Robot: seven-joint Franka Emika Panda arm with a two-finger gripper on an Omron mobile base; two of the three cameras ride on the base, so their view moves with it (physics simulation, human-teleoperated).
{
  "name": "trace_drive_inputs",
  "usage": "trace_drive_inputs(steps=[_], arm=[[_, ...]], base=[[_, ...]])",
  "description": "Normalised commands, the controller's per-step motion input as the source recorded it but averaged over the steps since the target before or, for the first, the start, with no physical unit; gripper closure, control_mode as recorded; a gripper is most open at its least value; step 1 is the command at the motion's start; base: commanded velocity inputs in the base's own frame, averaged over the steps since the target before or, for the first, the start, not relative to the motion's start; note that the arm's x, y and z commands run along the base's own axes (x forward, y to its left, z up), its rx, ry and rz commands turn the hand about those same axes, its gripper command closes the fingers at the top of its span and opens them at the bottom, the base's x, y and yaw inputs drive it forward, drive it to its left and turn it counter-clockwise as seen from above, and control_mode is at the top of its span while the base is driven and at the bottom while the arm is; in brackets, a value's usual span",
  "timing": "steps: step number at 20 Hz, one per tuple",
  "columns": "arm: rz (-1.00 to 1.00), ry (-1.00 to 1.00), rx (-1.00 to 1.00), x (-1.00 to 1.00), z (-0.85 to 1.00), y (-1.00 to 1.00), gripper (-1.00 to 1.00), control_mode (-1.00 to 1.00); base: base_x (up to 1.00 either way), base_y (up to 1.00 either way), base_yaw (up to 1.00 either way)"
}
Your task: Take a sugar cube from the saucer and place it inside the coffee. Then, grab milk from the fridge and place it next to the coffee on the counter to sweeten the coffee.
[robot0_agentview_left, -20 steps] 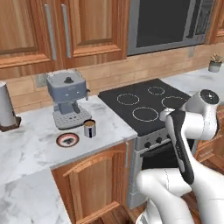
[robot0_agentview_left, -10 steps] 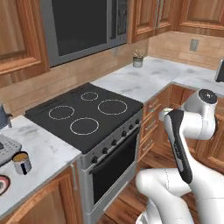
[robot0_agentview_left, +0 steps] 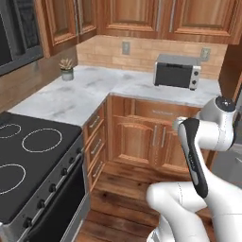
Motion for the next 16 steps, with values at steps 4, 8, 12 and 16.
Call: trace_drive_inputs(steps=[4,8,12,16], arm=[[0.00,0.00,0.00,0.00,0.00,0.00,-1.00,1.00],[0.00,0.00,0.00,0.00,0.00,0.00,-1.00,1.00],[0.00,0.00,0.00,0.00,0.00,0.00,-1.00,1.00],[0.00,0.00,0.00,0.00,0.00,0.00,-1.00,1.00]], base=[[0.31,-0.61,-0.61],[0.13,-0.12,-0.51],[-0.11,-0.05,-0.38],[0.52,-0.69,-0.37]])
